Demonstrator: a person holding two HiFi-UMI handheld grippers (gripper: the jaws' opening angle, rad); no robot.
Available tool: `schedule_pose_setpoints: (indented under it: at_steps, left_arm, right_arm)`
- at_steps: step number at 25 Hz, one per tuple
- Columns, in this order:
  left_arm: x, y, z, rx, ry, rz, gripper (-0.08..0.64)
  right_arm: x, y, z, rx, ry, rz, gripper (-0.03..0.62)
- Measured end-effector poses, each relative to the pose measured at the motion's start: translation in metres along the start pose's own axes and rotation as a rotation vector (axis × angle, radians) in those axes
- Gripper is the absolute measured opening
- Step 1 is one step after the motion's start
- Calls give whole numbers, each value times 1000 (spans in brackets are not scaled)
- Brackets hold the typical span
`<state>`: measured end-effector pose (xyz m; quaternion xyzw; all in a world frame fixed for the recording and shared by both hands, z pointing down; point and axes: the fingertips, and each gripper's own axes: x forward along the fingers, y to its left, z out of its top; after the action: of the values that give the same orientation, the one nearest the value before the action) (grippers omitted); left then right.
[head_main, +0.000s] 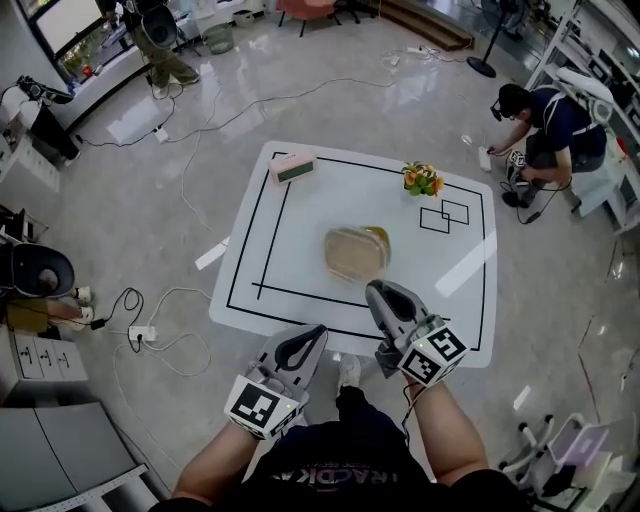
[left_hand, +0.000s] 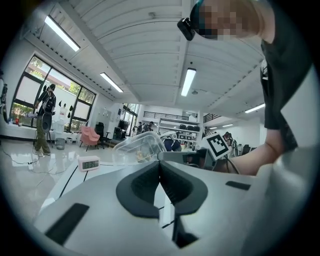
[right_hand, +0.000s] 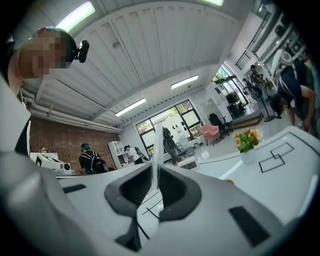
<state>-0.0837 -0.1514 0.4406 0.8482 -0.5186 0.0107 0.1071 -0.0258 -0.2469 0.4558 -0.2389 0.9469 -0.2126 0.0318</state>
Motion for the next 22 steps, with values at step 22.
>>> schedule_pose_setpoints:
  at_steps: [22]
  left_arm:
    - [-127,-23,10,61,-38,-135,3]
  right_arm:
    - [-81,161,3,-175,-133,-225,35]
